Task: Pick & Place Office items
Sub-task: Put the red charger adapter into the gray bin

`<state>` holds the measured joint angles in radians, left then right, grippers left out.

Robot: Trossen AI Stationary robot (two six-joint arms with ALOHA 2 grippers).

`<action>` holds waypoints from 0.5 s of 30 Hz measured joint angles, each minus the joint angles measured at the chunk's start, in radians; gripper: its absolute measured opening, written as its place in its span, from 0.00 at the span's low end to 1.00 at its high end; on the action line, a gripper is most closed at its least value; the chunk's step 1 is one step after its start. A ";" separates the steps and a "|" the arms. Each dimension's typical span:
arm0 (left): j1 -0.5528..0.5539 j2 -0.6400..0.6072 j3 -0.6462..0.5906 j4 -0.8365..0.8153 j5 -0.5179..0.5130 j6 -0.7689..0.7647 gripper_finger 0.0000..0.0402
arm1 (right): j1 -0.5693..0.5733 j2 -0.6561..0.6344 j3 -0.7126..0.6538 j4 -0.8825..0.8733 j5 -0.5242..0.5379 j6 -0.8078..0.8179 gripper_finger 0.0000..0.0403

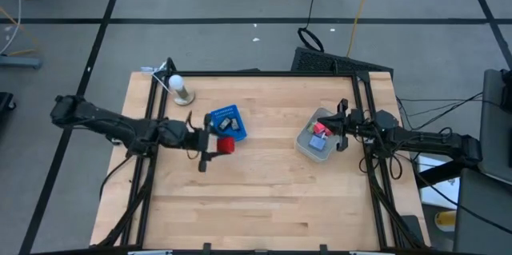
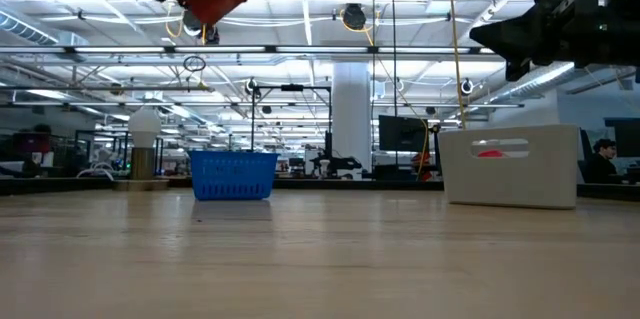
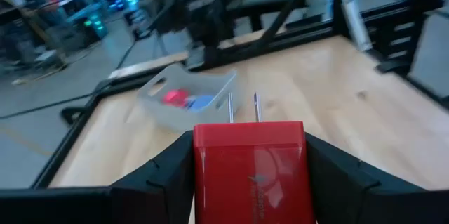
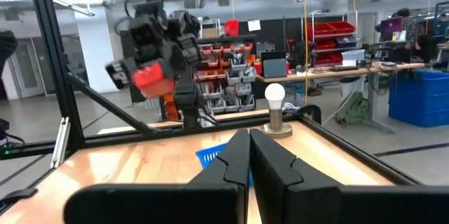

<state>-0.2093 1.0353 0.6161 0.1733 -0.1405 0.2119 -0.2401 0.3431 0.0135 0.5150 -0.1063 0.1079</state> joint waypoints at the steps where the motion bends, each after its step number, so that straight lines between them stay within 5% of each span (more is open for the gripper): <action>1: 0.008 -0.016 -0.020 0.006 -0.008 -0.001 0.53 | 0.000 0.000 0.000 0.005 0.000 0.000 0.01; 10: 0.024 -0.120 -0.200 0.111 -0.011 -0.045 0.53 | 0.000 0.001 0.000 0.025 0.001 -0.027 0.01; 15: -0.006 -0.134 -0.338 0.313 -0.006 -0.093 0.53 | 0.000 0.008 0.000 0.156 -0.014 0.044 0.01</action>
<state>-0.2156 0.9010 0.2785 0.4862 -0.1469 0.1188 -0.2398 0.3515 0.0135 0.6713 -0.1203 0.1522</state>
